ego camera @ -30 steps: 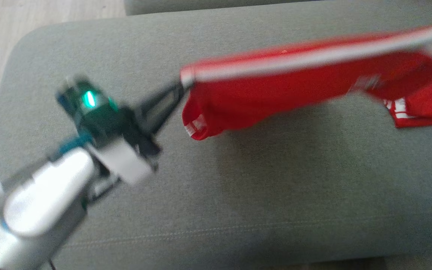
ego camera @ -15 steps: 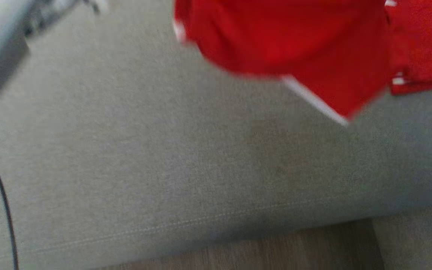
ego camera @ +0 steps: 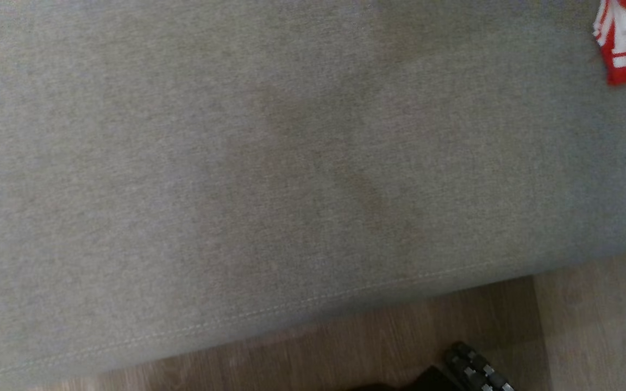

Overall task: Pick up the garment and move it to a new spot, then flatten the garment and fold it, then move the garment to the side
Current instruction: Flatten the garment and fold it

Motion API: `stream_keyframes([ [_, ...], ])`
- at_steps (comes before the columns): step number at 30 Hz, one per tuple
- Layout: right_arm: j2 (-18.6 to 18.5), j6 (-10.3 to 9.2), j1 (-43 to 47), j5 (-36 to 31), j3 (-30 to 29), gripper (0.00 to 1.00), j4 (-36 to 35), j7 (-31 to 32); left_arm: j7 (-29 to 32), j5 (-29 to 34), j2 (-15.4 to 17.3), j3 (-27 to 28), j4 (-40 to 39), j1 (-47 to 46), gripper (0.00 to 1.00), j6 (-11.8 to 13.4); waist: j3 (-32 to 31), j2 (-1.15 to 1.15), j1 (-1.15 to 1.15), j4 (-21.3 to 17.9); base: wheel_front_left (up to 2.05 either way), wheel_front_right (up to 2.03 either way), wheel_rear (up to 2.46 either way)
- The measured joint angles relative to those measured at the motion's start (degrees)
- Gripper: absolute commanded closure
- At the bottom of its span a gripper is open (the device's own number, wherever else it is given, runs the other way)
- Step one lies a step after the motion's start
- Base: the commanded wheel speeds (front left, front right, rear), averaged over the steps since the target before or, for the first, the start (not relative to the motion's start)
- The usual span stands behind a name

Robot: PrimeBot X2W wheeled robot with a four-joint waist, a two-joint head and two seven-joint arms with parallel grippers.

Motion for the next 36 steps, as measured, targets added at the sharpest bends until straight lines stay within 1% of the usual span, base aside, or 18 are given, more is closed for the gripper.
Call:
stream_keyframes([
  [2,-0.4,0.00,3.2,1.1,2.2,1.00,-1.4,-0.1,0.0,1.5,1.0,-2.1,-3.1,4.5,1.00,0.0,0.1,0.00,0.00,0.5,0.00,0.00,0.00],
  [5,-0.9,0.00,11.1,3.3,4.7,1.00,-4.1,-0.2,0.0,4.0,2.6,-6.2,-8.2,12.2,1.00,-0.1,-1.1,0.00,-0.01,1.2,0.00,0.00,0.00],
  [7,-2.2,0.00,17.5,5.0,6.3,1.00,-6.1,-0.3,0.0,4.6,3.3,-7.6,-11.9,17.7,1.00,0.0,-2.3,0.00,-0.02,1.6,0.00,0.00,0.00],
  [10,-4.4,0.00,27.4,8.2,6.7,1.00,-8.9,1.9,0.0,4.4,4.5,-8.5,-16.8,26.0,1.00,0.8,-4.6,0.00,-0.02,2.2,0.00,0.00,0.00],
  [12,-5.4,0.00,34.0,10.6,5.1,1.00,-10.6,3.2,0.0,1.7,5.2,-8.7,-19.0,31.9,1.00,2.4,-6.3,0.00,-0.02,2.6,0.00,0.00,0.00],
  [13,-5.7,0.00,37.4,11.4,3.9,1.00,-11.5,3.7,0.0,0.5,5.7,-8.7,-19.8,35.0,1.00,2.5,-7.2,0.00,-0.02,2.7,0.00,0.00,0.00],
  [16,-5.9,0.00,48.6,14.2,-0.5,1.00,-14.3,4.3,0.0,-0.6,6.7,-9.0,-20.7,43.3,1.00,2.7,-9.9,0.01,-0.02,3.3,0.00,0.00,0.00],
  [18,-5.9,0.00,56.2,15.4,-2.4,1.00,-16.5,4.7,0.0,-0.5,7.3,-9.0,-21.4,48.0,1.00,2.8,-11.7,0.01,-0.02,3.7,0.00,0.00,0.00],
  [22,-6.0,0.00,69.2,15.5,-2.9,1.00,-22.2,6.6,0.0,0.0,8.6,-9.1,-21.9,55.2,1.00,2.5,-14.9,0.01,-0.02,4.3,0.00,0.00,0.00],
  [25,-6.5,0.00,76.9,17.6,-3.7,1.00,-27.3,8.5,0.0,0.0,9.8,-9.1,-23.0,59.1,1.00,3.0,-16.7,0.01,-0.03,5.1,0.00,0.00,0.00],
  [27,-7.6,0.00,81.3,18.3,-4.9,1.00,-30.4,9.9,0.0,0.0,10.5,-9.1,-23.8,60.9,1.00,3.0,-17.5,0.01,-0.03,5.7,0.00,0.00,0.00],
  [31,-8.7,0.00,88.1,18.8,-10.6,1.00,-36.5,11.7,0.0,-1.7,11.8,-8.8,-25.6,63.0,1.00,3.6,-18.6,0.01,-0.03,7.1,0.00,0.00,0.00],
  [33,-8.8,0.00,89.2,17.6,-13.9,1.00,-39.4,12.8,0.0,-3.8,11.9,-7.5,-27.5,63.0,1.00,4.4,-18.9,0.01,-0.03,7.6,0.00,0.00,0.00],
  [36,-8.8,0.00,88.0,13.9,-18.0,1.00,-42.8,15.4,0.0,-7.7,11.8,-3.4,-30.1,62.7,1.00,5.4,-18.8,0.01,-0.03,8.3,0.00,0.00,0.00],
])
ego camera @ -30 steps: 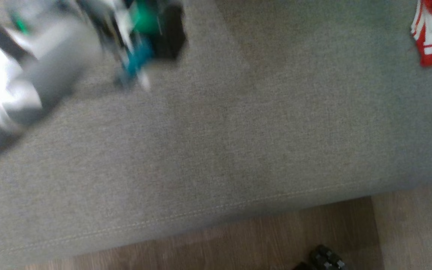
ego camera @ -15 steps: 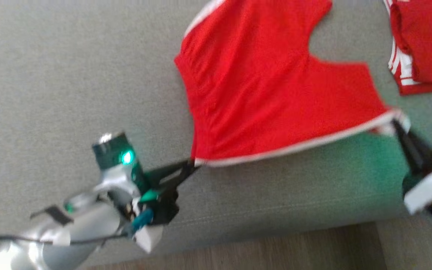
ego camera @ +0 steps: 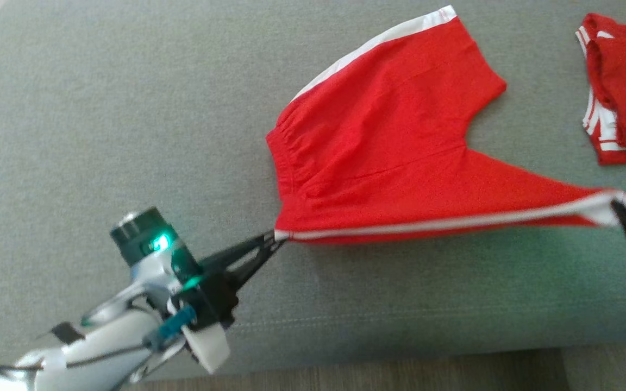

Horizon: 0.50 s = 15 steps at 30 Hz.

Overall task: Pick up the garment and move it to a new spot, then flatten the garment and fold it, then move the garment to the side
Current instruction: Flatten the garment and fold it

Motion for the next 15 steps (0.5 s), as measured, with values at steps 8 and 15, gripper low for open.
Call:
stream_keyframes([
  [8,-1.6,0.00,-18.2,-11.2,1.0,1.00,0.4,9.6,0.0,-8.6,-6.1,7.5,2.5,-5.6,1.00,-3.3,3.5,0.00,0.00,1.5,0.00,0.00,0.00],
  [15,-2.7,0.00,-36.9,-14.3,7.0,1.00,8.4,16.7,0.0,-9.9,-12.0,10.3,9.7,-12.1,1.00,-6.9,8.9,0.00,0.00,3.3,0.00,0.00,0.00],
])
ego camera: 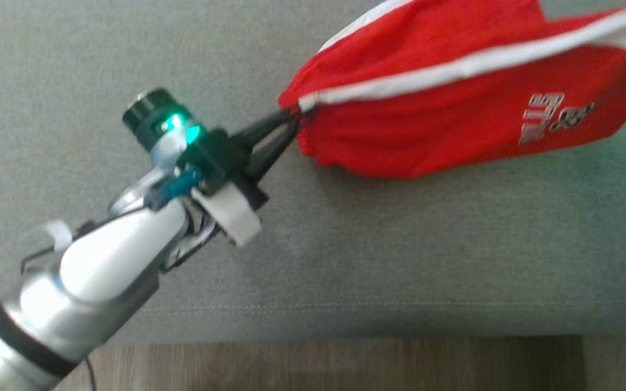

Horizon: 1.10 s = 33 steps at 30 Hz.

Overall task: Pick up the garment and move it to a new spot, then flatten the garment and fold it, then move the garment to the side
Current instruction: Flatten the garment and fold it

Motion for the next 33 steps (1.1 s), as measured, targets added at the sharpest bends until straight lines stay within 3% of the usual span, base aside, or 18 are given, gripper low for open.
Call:
stream_keyframes([
  [8,-3.0,0.00,-16.3,-0.8,9.8,1.00,10.9,1.3,0.0,-1.1,-4.8,3.0,8.1,-4.5,1.00,-1.5,5.5,0.00,0.00,2.6,0.00,0.00,0.00],
  [18,-2.6,0.00,-33.0,-0.9,22.0,1.00,25.2,-2.1,0.0,-1.1,-8.0,4.6,13.8,-8.7,1.00,-2.8,10.5,0.00,0.00,4.4,0.00,0.00,0.00],
  [26,-1.1,0.00,-41.4,-0.2,31.2,0.97,33.0,-6.2,0.0,-0.5,-9.2,4.9,15.5,-9.5,1.00,-3.6,12.1,0.00,0.00,5.1,0.00,0.00,0.00],
  [27,-1.1,0.00,-42.0,0.2,32.2,0.90,33.8,-6.7,0.0,-0.3,-9.3,5.0,15.6,-9.5,1.00,-3.6,12.0,0.00,0.00,5.2,0.00,0.00,0.00],
  [28,-1.1,0.00,-42.3,0.7,32.9,0.67,34.7,-7.3,0.0,0.1,-9.5,5.0,15.7,-9.5,1.00,-3.6,11.9,0.00,0.00,5.2,0.00,0.00,0.00],
  [29,-1.1,0.00,-42.5,1.0,33.7,0.18,35.7,-7.8,0.0,0.2,-9.7,5.2,15.8,-9.5,1.00,-3.6,11.8,0.00,0.00,5.2,0.00,0.00,0.00],
  [30,-1.0,0.00,-42.8,1.2,34.2,0.00,36.7,-8.7,0.0,0.2,-9.9,5.7,16.1,-9.5,0.69,-3.6,11.7,0.00,0.00,5.2,0.00,0.00,0.00],
  [32,-0.5,0.00,-43.3,1.8,34.6,0.00,38.3,-11.0,0.0,0.3,-10.2,6.5,16.4,-9.5,0.00,-3.5,11.3,0.00,0.00,5.2,0.00,0.00,0.00],
  [33,-0.2,0.00,-43.3,2.3,34.9,0.00,38.9,-12.1,0.0,0.5,-10.2,6.6,16.6,-9.5,0.00,-3.5,11.0,0.00,0.00,5.1,0.00,0.00,0.00],
])
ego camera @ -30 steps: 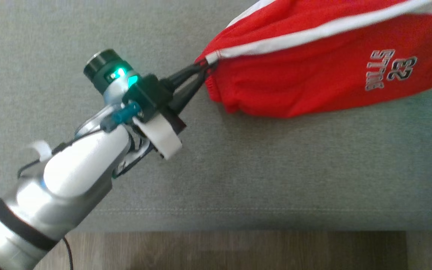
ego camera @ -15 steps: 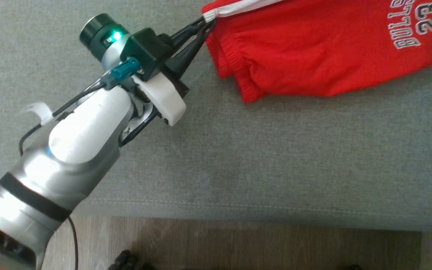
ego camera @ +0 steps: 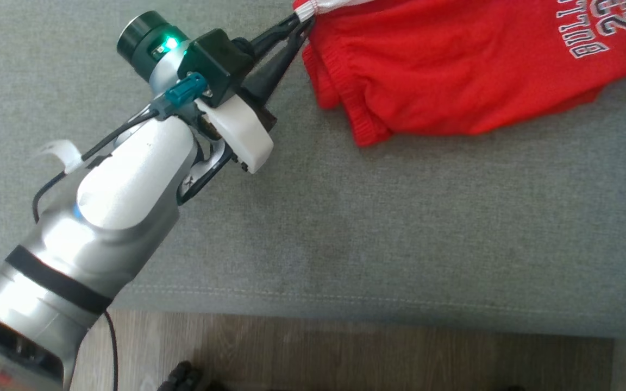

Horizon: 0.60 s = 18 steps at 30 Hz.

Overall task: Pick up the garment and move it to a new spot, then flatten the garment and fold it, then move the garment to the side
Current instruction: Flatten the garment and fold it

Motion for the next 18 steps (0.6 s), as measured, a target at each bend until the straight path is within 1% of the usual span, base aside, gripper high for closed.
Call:
stream_keyframes([
  [1,0.4,0.00,0.0,0.5,0.3,0.00,0.5,-1.3,0.0,0.0,0.0,0.1,0.1,0.1,0.00,0.1,-0.4,0.00,0.00,-0.1,0.00,0.00,0.00],
  [5,1.1,0.00,0.2,2.9,0.0,0.00,2.2,-6.6,0.0,0.5,-0.2,1.8,0.4,1.7,0.00,1.7,-2.3,0.00,0.00,-0.5,0.00,0.00,0.00],
  [8,1.6,0.00,1.6,5.3,-1.5,0.00,2.5,-9.6,0.0,0.5,-0.1,2.8,0.4,4.4,0.00,4.1,-4.4,0.00,0.00,-1.0,0.00,0.00,0.00],
  [10,2.5,0.00,4.5,6.9,-2.6,0.00,2.5,-10.9,0.0,0.5,0.0,3.9,-0.4,7.2,0.00,6.5,-6.1,0.00,0.00,-1.5,0.00,0.00,0.00],
  [13,4.0,0.00,11.2,9.4,-3.3,0.00,2.4,-11.3,0.0,0.5,0.1,5.9,-3.5,12.4,0.00,11.0,-8.9,0.00,0.00,-2.2,0.00,0.00,0.00],
  [15,4.4,0.00,16.1,10.8,-4.0,0.00,2.4,-11.5,0.1,-1.3,-0.8,8.4,-6.4,16.8,0.00,13.7,-10.8,0.00,0.00,-2.5,0.00,0.00,0.00],
  [18,4.2,0.00,21.8,12.4,-7.4,0.00,2.5,-12.4,0.1,-2.1,-2.6,10.8,-11.1,23.3,0.00,17.7,-13.6,0.00,0.00,-2.6,0.00,0.00,0.00],
])
